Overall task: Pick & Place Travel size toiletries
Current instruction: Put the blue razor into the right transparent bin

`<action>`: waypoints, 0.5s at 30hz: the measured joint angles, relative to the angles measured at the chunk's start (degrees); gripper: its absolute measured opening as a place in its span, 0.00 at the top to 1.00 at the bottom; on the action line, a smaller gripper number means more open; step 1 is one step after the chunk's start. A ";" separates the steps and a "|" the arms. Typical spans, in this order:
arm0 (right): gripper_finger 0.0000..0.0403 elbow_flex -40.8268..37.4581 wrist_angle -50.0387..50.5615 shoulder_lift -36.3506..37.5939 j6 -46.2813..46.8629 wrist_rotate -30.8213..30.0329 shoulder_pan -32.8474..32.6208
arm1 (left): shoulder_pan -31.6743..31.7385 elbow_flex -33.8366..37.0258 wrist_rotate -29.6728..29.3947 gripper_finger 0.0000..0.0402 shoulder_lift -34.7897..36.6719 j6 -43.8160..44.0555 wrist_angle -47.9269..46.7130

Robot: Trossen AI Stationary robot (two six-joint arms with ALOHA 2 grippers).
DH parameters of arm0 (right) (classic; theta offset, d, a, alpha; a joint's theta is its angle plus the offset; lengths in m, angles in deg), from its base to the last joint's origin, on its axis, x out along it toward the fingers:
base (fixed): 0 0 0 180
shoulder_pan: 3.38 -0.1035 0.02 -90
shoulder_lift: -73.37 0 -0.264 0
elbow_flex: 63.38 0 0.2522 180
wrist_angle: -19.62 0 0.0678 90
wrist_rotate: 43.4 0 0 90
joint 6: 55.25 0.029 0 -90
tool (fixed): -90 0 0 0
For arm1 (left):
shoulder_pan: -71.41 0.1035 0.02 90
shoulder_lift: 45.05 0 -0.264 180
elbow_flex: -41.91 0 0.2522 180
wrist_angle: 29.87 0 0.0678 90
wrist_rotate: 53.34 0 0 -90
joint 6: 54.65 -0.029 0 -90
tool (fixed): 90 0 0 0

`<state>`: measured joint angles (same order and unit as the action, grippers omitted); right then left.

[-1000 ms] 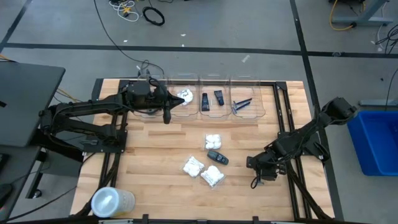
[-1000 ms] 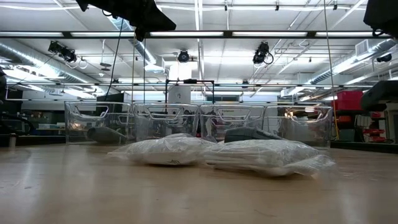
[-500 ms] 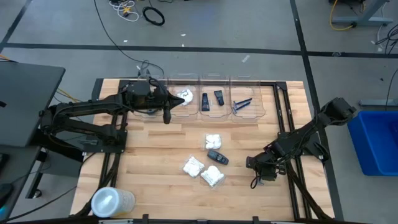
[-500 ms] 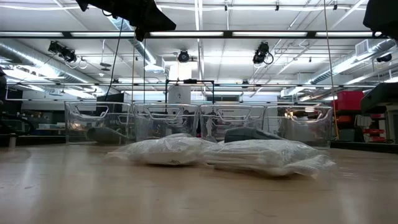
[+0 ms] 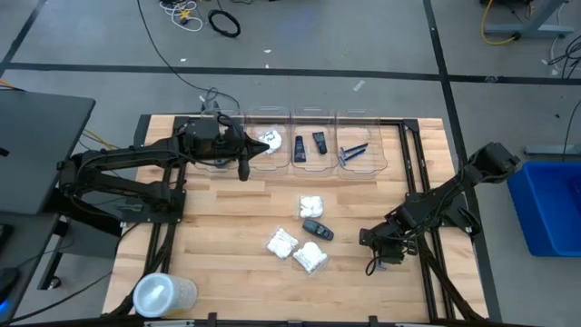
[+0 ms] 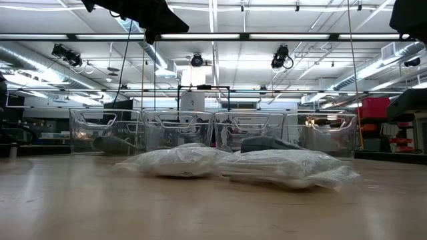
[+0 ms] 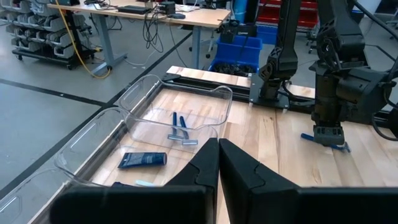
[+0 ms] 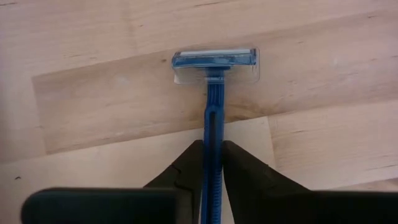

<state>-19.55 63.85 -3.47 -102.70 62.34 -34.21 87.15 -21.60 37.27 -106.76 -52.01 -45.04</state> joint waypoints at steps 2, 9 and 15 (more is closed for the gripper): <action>0.85 0.00 0.01 0.00 0.01 0.02 0.00 | 0.00 0.00 -0.01 0.95 0.00 0.00 0.00; 0.86 0.00 0.05 0.00 0.01 0.18 0.00 | 0.01 0.00 0.00 0.95 0.00 0.00 0.00; 0.88 0.02 0.07 0.02 0.01 0.25 0.00 | 0.00 0.00 -0.01 0.95 0.00 0.00 0.00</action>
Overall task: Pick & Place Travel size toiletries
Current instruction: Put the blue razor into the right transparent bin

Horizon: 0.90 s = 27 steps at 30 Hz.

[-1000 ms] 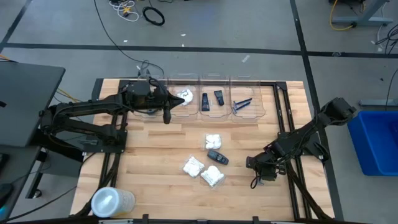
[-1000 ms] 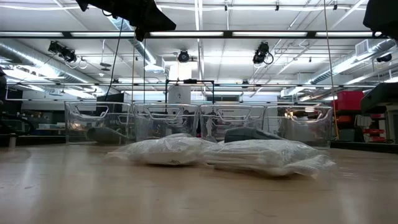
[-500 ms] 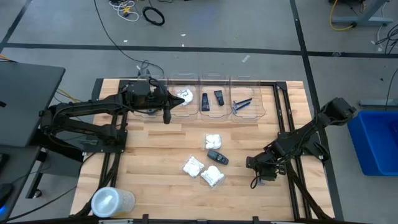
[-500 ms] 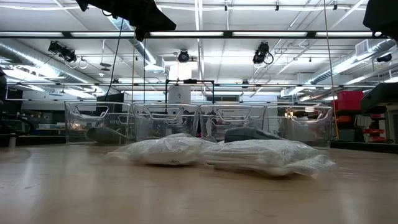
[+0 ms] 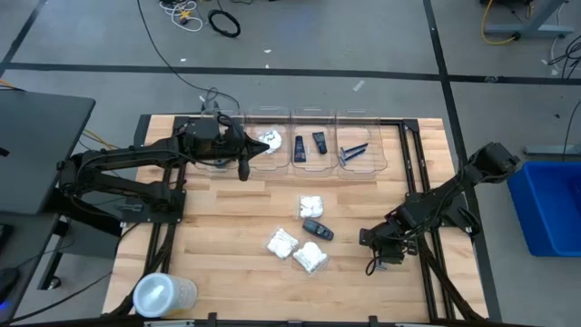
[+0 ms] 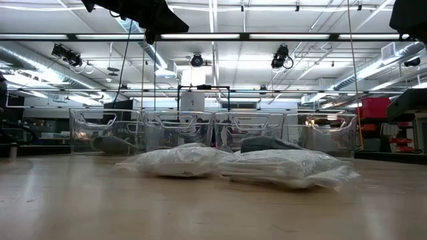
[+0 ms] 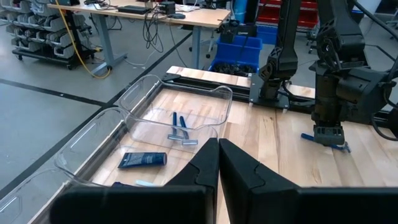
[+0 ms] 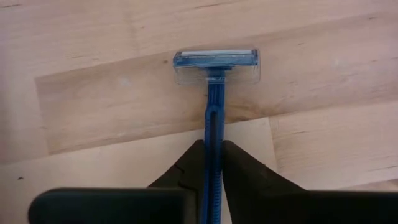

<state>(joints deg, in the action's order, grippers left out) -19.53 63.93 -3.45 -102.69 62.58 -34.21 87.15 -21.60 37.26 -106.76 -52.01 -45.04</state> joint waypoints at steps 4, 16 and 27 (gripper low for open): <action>0.89 0.00 0.03 0.00 0.00 0.64 0.00 | 0.00 0.00 0.00 0.95 0.00 0.00 0.00; 0.89 2.37 2.26 0.00 0.46 0.72 0.04 | -0.01 0.00 0.00 0.95 0.00 0.00 0.00; 0.89 8.29 8.60 0.00 0.45 0.66 0.04 | 0.00 0.00 0.00 0.95 0.00 -0.02 0.00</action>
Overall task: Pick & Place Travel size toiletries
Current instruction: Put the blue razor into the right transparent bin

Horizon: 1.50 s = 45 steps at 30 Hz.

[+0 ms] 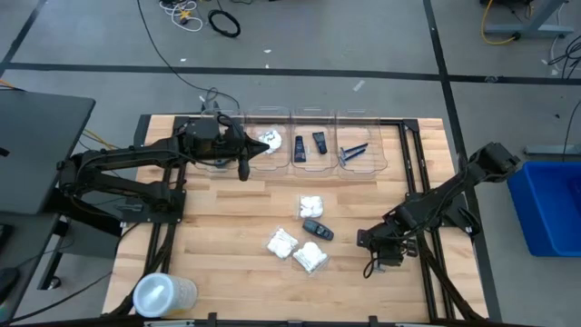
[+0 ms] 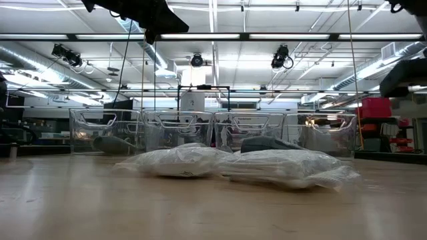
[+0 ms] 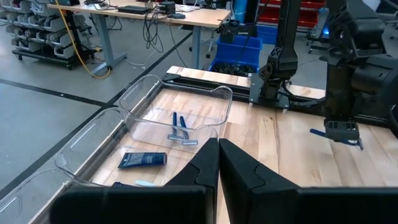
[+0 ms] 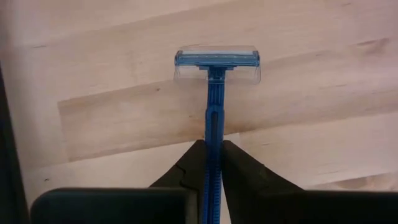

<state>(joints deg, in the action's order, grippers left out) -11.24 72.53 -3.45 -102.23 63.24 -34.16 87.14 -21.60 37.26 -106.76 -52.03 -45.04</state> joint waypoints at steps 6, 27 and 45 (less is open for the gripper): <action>0.89 3.30 4.11 0.00 -0.02 -0.04 0.00 | 0.01 0.00 0.00 0.95 0.00 0.00 0.00; 0.89 12.53 16.75 0.07 -2.14 -10.10 6.24 | -0.01 0.00 0.50 0.95 0.00 0.00 0.00; 0.89 16.13 16.74 2.21 11.92 -12.13 15.39 | -0.01 0.00 0.52 0.95 0.00 -1.36 0.00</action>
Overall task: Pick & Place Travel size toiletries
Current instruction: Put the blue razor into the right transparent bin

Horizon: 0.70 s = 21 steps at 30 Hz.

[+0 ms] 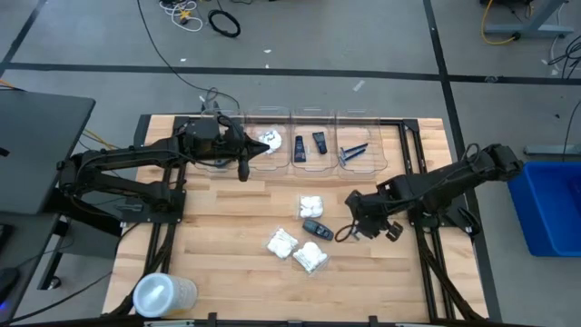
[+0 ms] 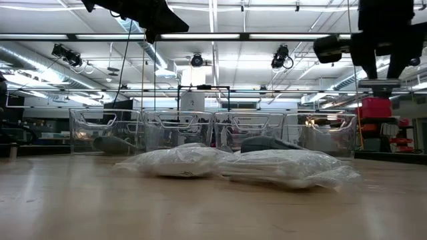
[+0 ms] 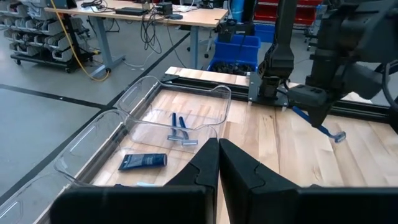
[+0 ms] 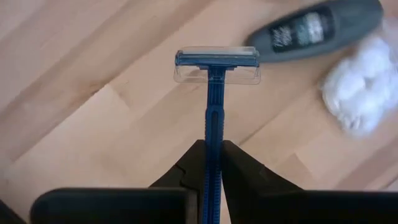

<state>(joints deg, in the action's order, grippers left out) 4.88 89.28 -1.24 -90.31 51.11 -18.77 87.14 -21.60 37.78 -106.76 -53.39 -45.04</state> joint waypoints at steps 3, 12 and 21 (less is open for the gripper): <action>0.89 0.00 -1.43 0.00 4.41 0.01 0.93 | 0.02 0.00 -0.02 0.95 0.00 0.00 0.00; 0.89 0.00 -6.78 0.00 21.14 -2.15 1.99 | 0.00 0.00 -0.02 0.95 0.00 0.00 0.00; 0.89 0.00 -11.31 0.00 31.82 -3.78 1.99 | 0.02 0.00 -0.06 0.95 0.00 0.01 0.00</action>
<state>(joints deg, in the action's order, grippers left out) 4.88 77.97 -1.24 -58.50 47.33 -16.79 87.16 -21.60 37.72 -106.76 -53.38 -45.04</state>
